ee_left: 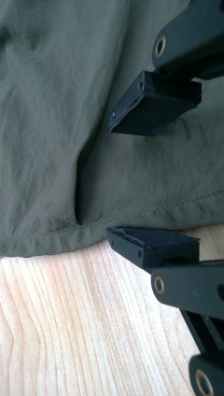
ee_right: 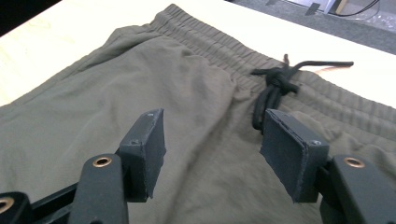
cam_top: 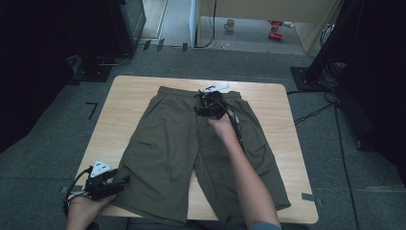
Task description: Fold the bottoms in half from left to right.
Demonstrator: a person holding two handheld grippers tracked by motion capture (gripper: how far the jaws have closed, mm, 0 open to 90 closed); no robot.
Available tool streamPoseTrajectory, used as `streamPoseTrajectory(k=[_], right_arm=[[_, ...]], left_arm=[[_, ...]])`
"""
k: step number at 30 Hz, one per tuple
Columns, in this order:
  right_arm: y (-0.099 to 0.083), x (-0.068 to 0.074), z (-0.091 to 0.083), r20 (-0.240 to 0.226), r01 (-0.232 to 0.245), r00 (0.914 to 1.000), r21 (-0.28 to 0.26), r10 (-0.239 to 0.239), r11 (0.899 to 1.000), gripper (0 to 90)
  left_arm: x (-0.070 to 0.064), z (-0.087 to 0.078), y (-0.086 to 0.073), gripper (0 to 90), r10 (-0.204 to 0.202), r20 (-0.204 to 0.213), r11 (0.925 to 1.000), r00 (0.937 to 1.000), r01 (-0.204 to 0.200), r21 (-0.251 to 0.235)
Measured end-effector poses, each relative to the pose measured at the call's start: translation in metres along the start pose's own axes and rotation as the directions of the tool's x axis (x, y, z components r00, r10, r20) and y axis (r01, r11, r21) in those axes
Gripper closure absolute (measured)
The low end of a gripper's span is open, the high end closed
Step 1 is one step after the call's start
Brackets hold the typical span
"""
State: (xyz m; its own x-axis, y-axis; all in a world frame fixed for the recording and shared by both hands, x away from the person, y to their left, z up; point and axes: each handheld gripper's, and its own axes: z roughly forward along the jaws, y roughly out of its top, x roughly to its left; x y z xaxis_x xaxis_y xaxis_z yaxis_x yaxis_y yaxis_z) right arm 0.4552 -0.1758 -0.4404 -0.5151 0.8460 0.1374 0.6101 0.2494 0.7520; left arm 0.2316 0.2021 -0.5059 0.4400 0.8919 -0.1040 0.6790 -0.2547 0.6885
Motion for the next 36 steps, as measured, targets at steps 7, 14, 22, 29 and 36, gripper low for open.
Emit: streamPoseTrajectory(k=[7,14,22,29,36], right_arm=[[0.010,0.013,0.015,-0.004,0.024,0.9997,0.022,-0.024,0.999,39.1],[0.022,0.021,0.030,-0.015,0.022,0.9997,0.017,-0.022,1.000,38.6],[0.030,0.025,0.046,-0.011,0.017,0.9998,0.024,-0.017,1.000,37.3],[0.037,0.032,0.061,-0.011,0.030,0.9995,0.032,-0.029,0.999,34.4],[0.038,0.037,0.084,-0.030,0.015,0.9995,0.036,-0.014,0.999,33.7]], left_arm=[[-0.002,0.000,0.001,54.1,0.002,0.015,1.0000,0.9999,-0.002,0.004],[0.000,0.000,0.001,59.7,0.001,0.025,1.0000,0.9997,-0.001,0.005],[-0.001,0.001,0.004,65.9,-0.040,0.060,0.9989,0.9974,0.039,0.026],[-0.003,0.003,0.003,75.0,0.006,0.082,0.9999,0.9966,-0.007,0.011],[-0.003,0.003,0.001,77.3,0.026,0.093,0.9997,0.9953,-0.026,0.000]])
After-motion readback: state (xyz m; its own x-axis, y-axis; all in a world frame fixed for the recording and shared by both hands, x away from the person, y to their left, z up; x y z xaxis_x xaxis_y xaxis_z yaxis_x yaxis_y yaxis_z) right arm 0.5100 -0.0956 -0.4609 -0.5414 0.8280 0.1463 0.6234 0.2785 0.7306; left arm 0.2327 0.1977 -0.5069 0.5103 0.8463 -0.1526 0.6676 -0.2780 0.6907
